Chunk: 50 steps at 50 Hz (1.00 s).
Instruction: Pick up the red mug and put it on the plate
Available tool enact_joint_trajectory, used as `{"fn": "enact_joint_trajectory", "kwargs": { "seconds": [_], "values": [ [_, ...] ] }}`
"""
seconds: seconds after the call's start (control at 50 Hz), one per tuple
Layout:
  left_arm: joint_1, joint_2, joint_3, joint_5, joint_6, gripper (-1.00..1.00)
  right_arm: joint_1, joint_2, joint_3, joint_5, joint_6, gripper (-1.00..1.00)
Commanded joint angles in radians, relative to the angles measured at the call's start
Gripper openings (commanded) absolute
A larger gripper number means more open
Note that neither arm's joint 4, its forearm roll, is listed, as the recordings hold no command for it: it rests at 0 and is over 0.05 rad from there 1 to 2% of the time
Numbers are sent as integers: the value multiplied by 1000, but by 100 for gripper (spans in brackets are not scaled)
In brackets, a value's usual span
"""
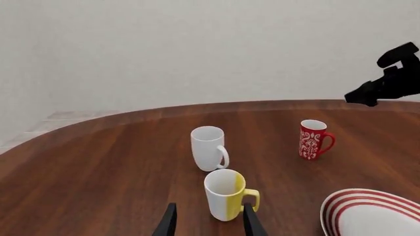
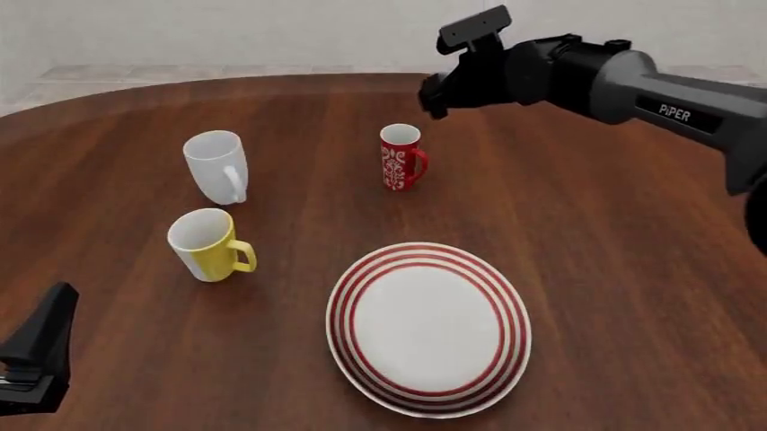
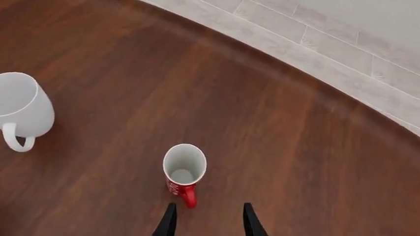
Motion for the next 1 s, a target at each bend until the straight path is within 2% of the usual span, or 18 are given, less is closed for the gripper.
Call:
{"fn": "enact_joint_trajectory", "kwargs": {
  "seconds": [0.02, 0.66, 1.0],
  "values": [
    [3, 0, 0, -1, -4, 100, 14, 76, -53, 8, 0, 100],
    [5, 0, 1, -3, -6, 100, 5, 203, -152, 37, -13, 100],
    [5, 0, -1, -3, -4, 100, 19, 235, -165, 41, -16, 100]
  ]
}}
